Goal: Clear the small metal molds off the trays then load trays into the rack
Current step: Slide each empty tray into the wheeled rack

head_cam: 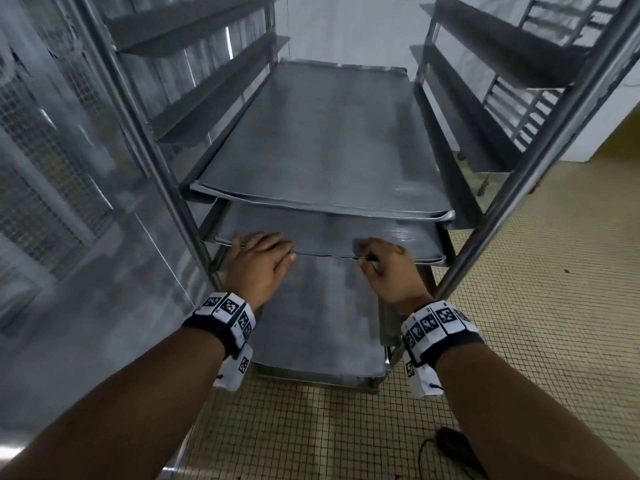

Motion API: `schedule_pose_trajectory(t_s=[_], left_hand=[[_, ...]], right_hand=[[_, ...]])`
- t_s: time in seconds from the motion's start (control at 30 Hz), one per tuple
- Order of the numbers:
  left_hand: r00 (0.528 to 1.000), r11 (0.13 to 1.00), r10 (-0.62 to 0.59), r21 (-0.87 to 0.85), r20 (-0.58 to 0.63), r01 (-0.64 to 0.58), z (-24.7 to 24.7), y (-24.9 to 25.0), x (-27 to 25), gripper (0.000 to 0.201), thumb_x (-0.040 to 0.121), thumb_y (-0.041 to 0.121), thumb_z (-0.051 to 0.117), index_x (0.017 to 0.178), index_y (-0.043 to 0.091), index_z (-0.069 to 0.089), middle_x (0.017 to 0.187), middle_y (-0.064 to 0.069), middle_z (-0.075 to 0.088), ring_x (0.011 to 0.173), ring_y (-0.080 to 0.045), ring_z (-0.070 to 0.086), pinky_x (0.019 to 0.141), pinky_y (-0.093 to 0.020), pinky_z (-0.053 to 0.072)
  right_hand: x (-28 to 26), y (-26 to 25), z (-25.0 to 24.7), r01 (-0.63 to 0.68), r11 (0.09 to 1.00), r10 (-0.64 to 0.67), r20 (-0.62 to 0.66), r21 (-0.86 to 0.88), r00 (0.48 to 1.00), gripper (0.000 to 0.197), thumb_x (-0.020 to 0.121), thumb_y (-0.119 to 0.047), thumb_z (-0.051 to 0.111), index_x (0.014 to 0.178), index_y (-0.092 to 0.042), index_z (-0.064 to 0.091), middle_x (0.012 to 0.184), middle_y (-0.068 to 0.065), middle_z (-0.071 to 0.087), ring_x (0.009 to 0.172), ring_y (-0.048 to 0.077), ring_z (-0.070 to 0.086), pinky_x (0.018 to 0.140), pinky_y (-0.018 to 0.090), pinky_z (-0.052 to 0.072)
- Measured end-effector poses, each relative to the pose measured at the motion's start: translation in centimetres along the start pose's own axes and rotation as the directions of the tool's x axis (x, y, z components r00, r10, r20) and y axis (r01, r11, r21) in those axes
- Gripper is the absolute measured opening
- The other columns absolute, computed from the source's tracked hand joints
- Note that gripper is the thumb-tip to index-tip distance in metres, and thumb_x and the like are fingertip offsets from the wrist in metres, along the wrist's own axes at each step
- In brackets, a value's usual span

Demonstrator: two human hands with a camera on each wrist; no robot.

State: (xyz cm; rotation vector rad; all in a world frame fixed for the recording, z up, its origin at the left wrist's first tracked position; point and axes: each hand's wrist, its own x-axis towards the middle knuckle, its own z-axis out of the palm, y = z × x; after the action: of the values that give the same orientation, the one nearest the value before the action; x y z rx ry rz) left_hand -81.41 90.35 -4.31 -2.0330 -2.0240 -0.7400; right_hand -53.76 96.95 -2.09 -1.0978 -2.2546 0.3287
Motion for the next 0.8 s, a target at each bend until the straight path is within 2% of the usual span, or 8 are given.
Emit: schedule_pose_trajectory(t_s=[0.13,0.23,0.33,0.43,0.53,0.63,0.73,0.8], left_hand=[[0.999,0.999,0.017,-0.027,-0.051,-0.018,0.7,-0.3,0.8,0.037,0.097,0.047,0.049,0.116,0.028,0.074,0.129,0.003,0.069,0.125,-0.026,0.056,0.111,-0.051,0.023],[0.994,0.997,0.06,-0.034,-0.089,-0.063,0.9,-0.5,0.7,0.03,0.095,0.04,0.057,0.115,0.026,0.073,0.127,0.0,0.068,0.124,-0.027,0.055,0.111,-0.06,0.026],[0.991,0.993,0.115,0.01,-0.062,-0.115,0.8,-0.7,0.4,0.038,0.089,0.04,0.06,0.122,0.022,0.067,0.131,-0.003,0.064,0.125,-0.029,0.051,0.111,-0.066,0.024],[0.988,0.988,0.15,0.031,0.031,-0.151,1.0,-0.5,-0.6,0.061,0.087,0.046,0.058,0.14,0.016,0.053,0.143,-0.007,0.052,0.138,-0.032,0.039,0.117,-0.066,0.006],[0.959,0.958,0.282,-0.064,0.036,-0.279,2.1,1.0,-2.0,0.065,0.089,0.043,0.059,0.146,0.013,0.048,0.153,-0.012,0.043,0.146,-0.035,0.031,0.12,-0.063,0.001],[0.902,0.877,0.431,-0.229,-0.011,-0.422,3.3,4.7,-3.0,0.055,0.089,0.038,0.062,0.137,0.012,0.058,0.146,-0.011,0.052,0.142,-0.034,0.038,0.119,-0.063,0.014],[0.848,0.746,0.526,-0.444,-0.063,-0.496,3.6,10.0,-4.0,0.035,0.09,0.033,0.059,0.11,0.008,0.072,0.106,-0.01,0.073,0.102,-0.032,0.066,0.097,-0.051,0.048],[0.828,0.673,0.561,-0.581,-0.001,-0.458,3.3,14.0,-5.1,0.027,0.09,0.033,0.059,0.098,0.011,0.073,0.085,-0.005,0.075,0.076,-0.028,0.068,0.072,-0.037,0.055]], right_hand=[[0.7,0.5,0.3,-0.013,1.0,0.012,-0.021,-0.018,1.0,0.009,0.091,-0.021,0.064,0.099,-0.021,0.069,0.116,-0.005,0.07,0.107,0.019,0.066,0.098,0.043,0.048],[-0.2,0.0,0.5,-0.143,0.987,0.143,-0.002,-0.072,0.99,0.022,0.099,-0.026,0.057,0.119,-0.024,0.067,0.134,-0.005,0.063,0.135,0.018,0.049,0.114,0.037,0.023],[-2.2,-1.5,1.0,-0.179,0.966,0.186,0.019,-0.188,0.982,0.042,0.101,-0.032,0.048,0.143,-0.035,0.048,0.158,-0.014,0.034,0.152,0.012,0.008,0.122,0.04,0.001],[-5.0,-2.8,1.7,-0.262,0.943,0.278,0.05,-0.206,0.959,0.06,0.099,-0.035,0.05,0.155,-0.037,0.028,0.166,-0.011,0.008,0.153,0.021,-0.009,0.12,0.047,-0.004],[-8.7,-3.6,1.5,-0.38,0.9,0.399,0.051,-0.212,0.916,0.057,0.094,-0.051,0.037,0.146,-0.03,0.047,0.162,0.0,0.03,0.154,0.028,0.007,0.123,0.054,0.009],[-13.4,-4.5,0.2,-0.546,0.82,0.553,-0.01,-0.173,0.833,0.048,0.091,-0.049,0.043,0.126,-0.024,0.066,0.141,0.001,0.057,0.139,0.028,0.041,0.113,0.053,0.035],[-18.7,-4.8,-1.8,-0.665,0.723,0.662,-0.086,-0.185,0.744,0.031,0.095,-0.04,0.055,0.115,-0.022,0.07,0.122,-0.003,0.067,0.119,0.022,0.056,0.1,0.045,0.046],[-22.4,-5.4,-4.0,-0.768,0.615,0.757,-0.139,-0.178,0.639,0.03,0.098,-0.041,0.055,0.116,-0.022,0.069,0.118,-0.004,0.068,0.113,0.02,0.059,0.093,0.036,0.048]])
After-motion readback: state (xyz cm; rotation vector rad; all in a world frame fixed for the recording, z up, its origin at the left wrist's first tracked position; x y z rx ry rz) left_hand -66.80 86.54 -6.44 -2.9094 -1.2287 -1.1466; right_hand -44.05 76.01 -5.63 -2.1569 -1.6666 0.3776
